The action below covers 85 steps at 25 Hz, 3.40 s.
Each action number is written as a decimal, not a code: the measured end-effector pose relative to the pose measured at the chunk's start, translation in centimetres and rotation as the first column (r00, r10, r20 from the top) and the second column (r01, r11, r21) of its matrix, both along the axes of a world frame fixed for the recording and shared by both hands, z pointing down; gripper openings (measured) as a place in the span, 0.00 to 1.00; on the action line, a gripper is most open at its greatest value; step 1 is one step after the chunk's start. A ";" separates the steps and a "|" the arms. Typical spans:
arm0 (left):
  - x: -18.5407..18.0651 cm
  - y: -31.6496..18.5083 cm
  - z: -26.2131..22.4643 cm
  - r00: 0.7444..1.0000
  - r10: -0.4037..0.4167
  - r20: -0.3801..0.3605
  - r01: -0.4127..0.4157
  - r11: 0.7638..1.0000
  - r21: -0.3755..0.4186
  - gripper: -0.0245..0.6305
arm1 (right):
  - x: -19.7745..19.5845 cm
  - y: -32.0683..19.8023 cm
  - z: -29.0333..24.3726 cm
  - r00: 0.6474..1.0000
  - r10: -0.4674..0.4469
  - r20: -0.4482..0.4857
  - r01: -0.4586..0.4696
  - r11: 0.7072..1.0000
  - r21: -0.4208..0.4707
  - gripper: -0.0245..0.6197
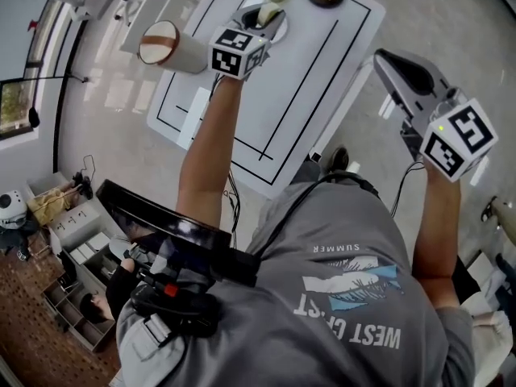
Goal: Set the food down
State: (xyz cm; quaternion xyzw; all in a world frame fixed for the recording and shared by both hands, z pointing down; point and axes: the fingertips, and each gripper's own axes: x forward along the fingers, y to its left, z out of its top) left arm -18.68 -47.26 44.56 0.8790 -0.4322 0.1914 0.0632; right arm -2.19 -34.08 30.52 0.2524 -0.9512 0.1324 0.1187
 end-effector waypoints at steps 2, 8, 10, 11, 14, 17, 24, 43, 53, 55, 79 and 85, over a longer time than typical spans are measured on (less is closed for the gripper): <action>-0.3 -0.6 1.4 1.000 0.002 0.030 -0.001 1.000 -0.024 0.19 | 0.2 0.0 0.3 1.000 0.006 -0.005 -0.006 1.000 -0.008 0.05; -1.2 -2.3 5.2 0.994 0.007 0.106 0.002 0.996 -0.085 0.19 | 1.1 0.0 1.3 1.000 0.025 -0.018 -0.025 0.999 -0.030 0.05; -1.7 -2.8 6.3 0.992 0.003 0.123 0.010 0.995 -0.104 0.19 | 1.3 0.0 1.6 0.999 0.028 -0.022 -0.029 0.999 -0.036 0.05; -2.0 -3.1 6.8 0.991 0.001 0.131 0.014 0.993 -0.114 0.19 | 1.4 0.0 1.7 0.999 0.029 -0.024 -0.030 0.999 -0.038 0.05; -2.8 -3.8 8.5 0.986 -0.005 0.165 0.028 0.989 -0.143 0.19 | 1.6 -0.2 1.9 0.999 0.030 -0.031 -0.032 0.998 -0.045 0.05; -3.5 -4.6 10.2 0.977 0.003 0.211 0.031 0.986 -0.161 0.19 | 1.7 -0.3 2.2 0.999 0.032 -0.039 -0.035 0.998 -0.055 0.05; -4.6 -6.2 13.9 0.953 0.030 0.303 0.038 0.976 -0.214 0.19 | 2.2 -0.4 3.4 0.997 0.043 -0.063 -0.047 0.996 -0.074 0.05; -6.8 -7.0 20.7 0.758 0.179 0.627 -0.018 0.967 -0.255 0.19 | 2.6 0.2 5.4 0.991 0.056 -0.118 -0.071 0.990 -0.120 0.05; -7.7 -7.5 22.2 0.602 0.223 0.766 -0.082 0.972 -0.219 0.19 | 1.9 -0.1 6.4 0.991 0.046 -0.129 -0.064 0.988 -0.141 0.05; -7.9 -7.8 22.2 0.563 0.220 0.796 -0.092 0.975 -0.204 0.19 | 1.7 -0.1 6.5 0.991 0.041 -0.129 -0.060 0.988 -0.144 0.05; -8.4 -7.9 22.8 0.366 0.249 0.897 -0.132 0.968 -0.215 0.19 | 0.8 -0.3 7.3 0.993 0.023 -0.115 -0.042 0.985 -0.168 0.05; -8.1 -7.5 22.8 0.387 0.281 0.878 -0.116 0.960 -0.256 0.19 | 1.2 0.0 7.3 0.993 0.028 -0.112 -0.047 0.984 -0.169 0.05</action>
